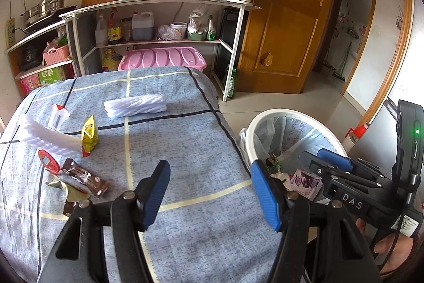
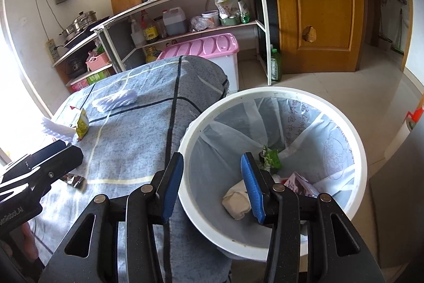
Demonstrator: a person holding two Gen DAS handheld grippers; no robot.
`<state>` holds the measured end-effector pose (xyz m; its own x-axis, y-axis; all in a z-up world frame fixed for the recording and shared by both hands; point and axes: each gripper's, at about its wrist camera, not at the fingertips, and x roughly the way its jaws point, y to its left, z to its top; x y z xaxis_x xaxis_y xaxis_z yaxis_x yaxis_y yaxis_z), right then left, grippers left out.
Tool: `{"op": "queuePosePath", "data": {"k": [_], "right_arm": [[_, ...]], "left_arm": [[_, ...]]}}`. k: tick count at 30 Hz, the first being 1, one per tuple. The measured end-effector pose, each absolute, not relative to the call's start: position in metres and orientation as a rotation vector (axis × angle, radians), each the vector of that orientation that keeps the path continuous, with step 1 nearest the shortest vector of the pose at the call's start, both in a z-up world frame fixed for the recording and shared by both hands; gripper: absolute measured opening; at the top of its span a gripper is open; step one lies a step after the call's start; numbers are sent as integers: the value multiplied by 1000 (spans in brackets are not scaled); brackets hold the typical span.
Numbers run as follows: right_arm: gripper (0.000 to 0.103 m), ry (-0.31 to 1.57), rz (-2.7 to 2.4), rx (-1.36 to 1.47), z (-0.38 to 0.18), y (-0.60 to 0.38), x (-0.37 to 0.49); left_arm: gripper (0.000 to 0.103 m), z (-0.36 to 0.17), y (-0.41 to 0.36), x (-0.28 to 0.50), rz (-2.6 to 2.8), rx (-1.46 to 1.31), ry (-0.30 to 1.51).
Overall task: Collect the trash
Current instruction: 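Move both tools back over the table toward the chocolate wrappers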
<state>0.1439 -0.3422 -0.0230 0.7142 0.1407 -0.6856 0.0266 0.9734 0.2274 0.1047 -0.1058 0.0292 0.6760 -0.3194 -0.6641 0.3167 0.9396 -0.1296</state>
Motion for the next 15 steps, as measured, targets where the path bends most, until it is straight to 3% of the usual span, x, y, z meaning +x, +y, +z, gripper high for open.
{"op": "queuePosePath", "data": {"k": [15], "right_arm": [[48,784,234,162,-24,-259,153]], "left_arm": [[67,27,-19,93,-181,-24,721]]}}
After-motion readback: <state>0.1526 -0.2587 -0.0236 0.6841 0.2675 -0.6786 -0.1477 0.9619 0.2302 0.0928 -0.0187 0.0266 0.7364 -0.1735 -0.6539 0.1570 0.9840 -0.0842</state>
